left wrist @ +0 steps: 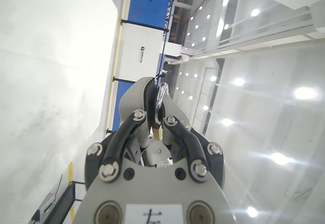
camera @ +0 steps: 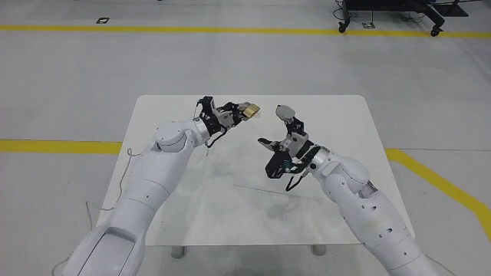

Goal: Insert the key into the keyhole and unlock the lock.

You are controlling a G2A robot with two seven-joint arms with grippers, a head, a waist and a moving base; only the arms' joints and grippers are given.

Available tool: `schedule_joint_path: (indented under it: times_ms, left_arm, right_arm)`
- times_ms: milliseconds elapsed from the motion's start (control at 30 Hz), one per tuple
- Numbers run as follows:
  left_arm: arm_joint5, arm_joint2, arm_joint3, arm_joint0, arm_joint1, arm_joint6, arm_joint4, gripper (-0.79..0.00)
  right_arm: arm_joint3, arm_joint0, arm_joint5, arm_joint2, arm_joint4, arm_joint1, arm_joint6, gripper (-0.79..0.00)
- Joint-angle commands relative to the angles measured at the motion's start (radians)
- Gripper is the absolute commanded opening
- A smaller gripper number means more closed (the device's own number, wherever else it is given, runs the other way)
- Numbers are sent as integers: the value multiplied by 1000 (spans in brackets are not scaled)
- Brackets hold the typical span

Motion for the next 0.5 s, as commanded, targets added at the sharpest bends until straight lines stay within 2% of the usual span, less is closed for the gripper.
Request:
schedule_joint_path:
  times_ms: [0,67,467]
  left_arm:
    - [-25,-13,-33,29,3,-14,-22,-785]
    - [-34,-14,-52,43,4,-20,-20,-785]
    - [-38,-8,-42,34,6,-39,31,-785]
  right_arm:
    - [23,8,2,0,29,-1,-25,-431]
    - [42,21,-1,-8,34,-3,-43,-474]
    - [123,102,31,-94,8,-26,-42,-566]
